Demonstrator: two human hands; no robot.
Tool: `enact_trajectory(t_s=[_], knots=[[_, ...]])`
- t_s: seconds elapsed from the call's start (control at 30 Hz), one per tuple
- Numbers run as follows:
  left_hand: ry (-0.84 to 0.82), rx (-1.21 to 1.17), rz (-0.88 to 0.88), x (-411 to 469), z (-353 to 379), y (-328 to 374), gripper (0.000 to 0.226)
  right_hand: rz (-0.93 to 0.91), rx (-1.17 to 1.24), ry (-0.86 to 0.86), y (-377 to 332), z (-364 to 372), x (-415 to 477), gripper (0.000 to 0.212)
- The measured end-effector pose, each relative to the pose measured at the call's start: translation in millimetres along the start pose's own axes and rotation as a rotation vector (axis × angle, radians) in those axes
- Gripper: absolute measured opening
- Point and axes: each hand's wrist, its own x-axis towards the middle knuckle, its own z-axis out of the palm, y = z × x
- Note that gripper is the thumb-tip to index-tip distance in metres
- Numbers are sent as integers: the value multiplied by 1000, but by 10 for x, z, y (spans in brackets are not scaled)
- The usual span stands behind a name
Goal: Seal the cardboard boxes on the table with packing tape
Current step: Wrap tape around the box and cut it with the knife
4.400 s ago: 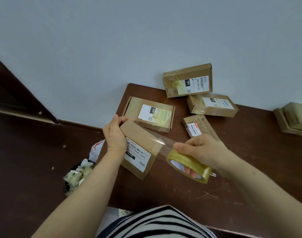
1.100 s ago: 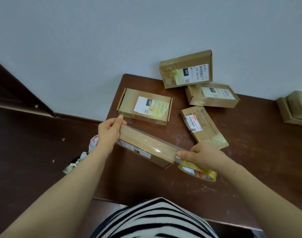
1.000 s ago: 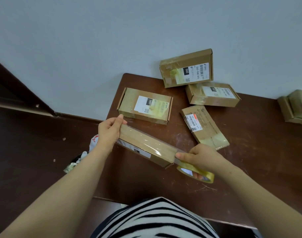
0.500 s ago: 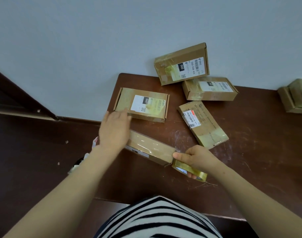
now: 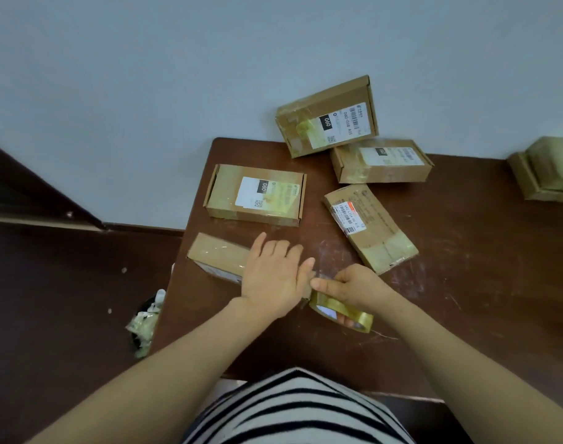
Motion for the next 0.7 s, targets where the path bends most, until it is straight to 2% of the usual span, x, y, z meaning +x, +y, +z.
enact_trajectory(t_s=[0.1,0.17,0.23,0.37,0.4,0.47,0.5,0.57,0.63,0.7], knots=[[32,-67,25,15,-73,-287,66,20,1,-6,30,-39,-14,57],[111,59,-136,-22,-114,-599,70,7,-9,35,53,-53,7,58],[62,104,-271,-100,-123,-803,70,-11,-43,52,50,-25,21,61],[45,51,-307,-58,-130,-731,63,-16,-40,55,47,13,78,62],[46,60,-291,-33,-126,-619,58,-16,-45,53,63,9,96,62],[80,69,-140,-77,-56,-273,53,-26,-93,92,74,5,128,62],[109,34,-55,-126,-3,-103,52,-26,-99,113,67,11,134,62],[140,-56,-2,-175,25,29,49,-28,-48,121,71,47,141,61],[71,-57,46,-165,-13,-73,57,-41,-83,145,81,59,165,62],[-66,-41,162,-154,-56,-248,69,-37,-87,139,57,51,165,62]])
